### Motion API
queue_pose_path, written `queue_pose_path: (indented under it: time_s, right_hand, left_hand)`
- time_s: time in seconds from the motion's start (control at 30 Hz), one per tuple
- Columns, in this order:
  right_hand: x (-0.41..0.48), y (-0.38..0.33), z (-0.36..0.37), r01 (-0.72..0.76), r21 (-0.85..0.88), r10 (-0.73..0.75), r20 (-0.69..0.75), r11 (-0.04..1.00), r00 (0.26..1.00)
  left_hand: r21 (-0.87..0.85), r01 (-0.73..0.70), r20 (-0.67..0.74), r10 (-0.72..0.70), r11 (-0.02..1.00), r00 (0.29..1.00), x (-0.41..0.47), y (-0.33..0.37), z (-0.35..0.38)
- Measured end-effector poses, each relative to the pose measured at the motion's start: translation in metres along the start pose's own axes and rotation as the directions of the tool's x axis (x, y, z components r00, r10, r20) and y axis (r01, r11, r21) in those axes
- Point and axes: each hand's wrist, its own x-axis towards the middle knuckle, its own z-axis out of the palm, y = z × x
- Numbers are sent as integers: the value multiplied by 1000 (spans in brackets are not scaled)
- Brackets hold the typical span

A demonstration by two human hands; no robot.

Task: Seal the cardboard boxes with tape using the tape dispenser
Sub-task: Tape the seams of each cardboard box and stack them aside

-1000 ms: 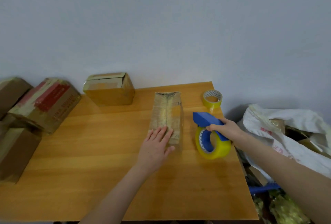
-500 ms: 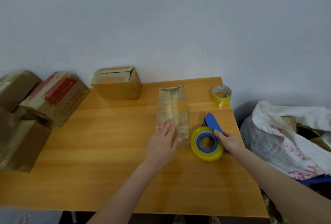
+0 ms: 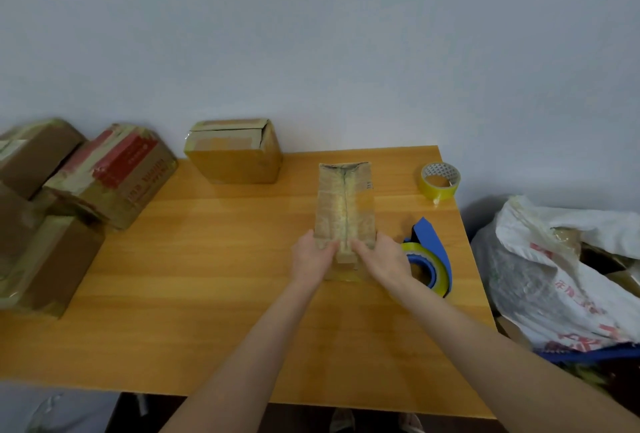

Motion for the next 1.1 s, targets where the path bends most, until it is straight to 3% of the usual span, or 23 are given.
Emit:
queue_pose_path:
  time_s: [0.13, 0.33, 0.43, 0.57, 0.87, 0.97, 1.1]
  right_hand:
    - [4, 8, -1, 66, 46, -67, 29, 997, 997]
    - [-3, 7, -6, 112, 118, -118, 41, 987, 992]
    - [-9, 12, -17, 121, 194, -145, 112, 973, 983]
    - [-13, 33, -33, 162, 255, -159, -32, 953, 987]
    - [-16, 30, -24, 214, 349, -202, -71, 912, 977]
    - [-14, 30, -20, 252, 251, -237, -88, 935, 968]
    - [-13, 25, -21, 218, -194, -236, -76, 956, 969]
  left_hand:
    - [48, -58, 10, 57, 997, 998, -8, -4, -6]
    - [-194, -25, 41, 33, 981, 999, -18, -13, -7]
    - [-257, -72, 73, 94, 964, 993, -21, -24, -12]
    - [-136, -161, -153, 139, 978, 978, -17, -43, -25]
    - [-236, -155, -90, 138, 959, 986, -16, -30, -24]
    - [-93, -207, -115, 196, 974, 974, -13, -35, -23]
    - [191, -292, -84, 312, 937, 946, -13, -33, -21]
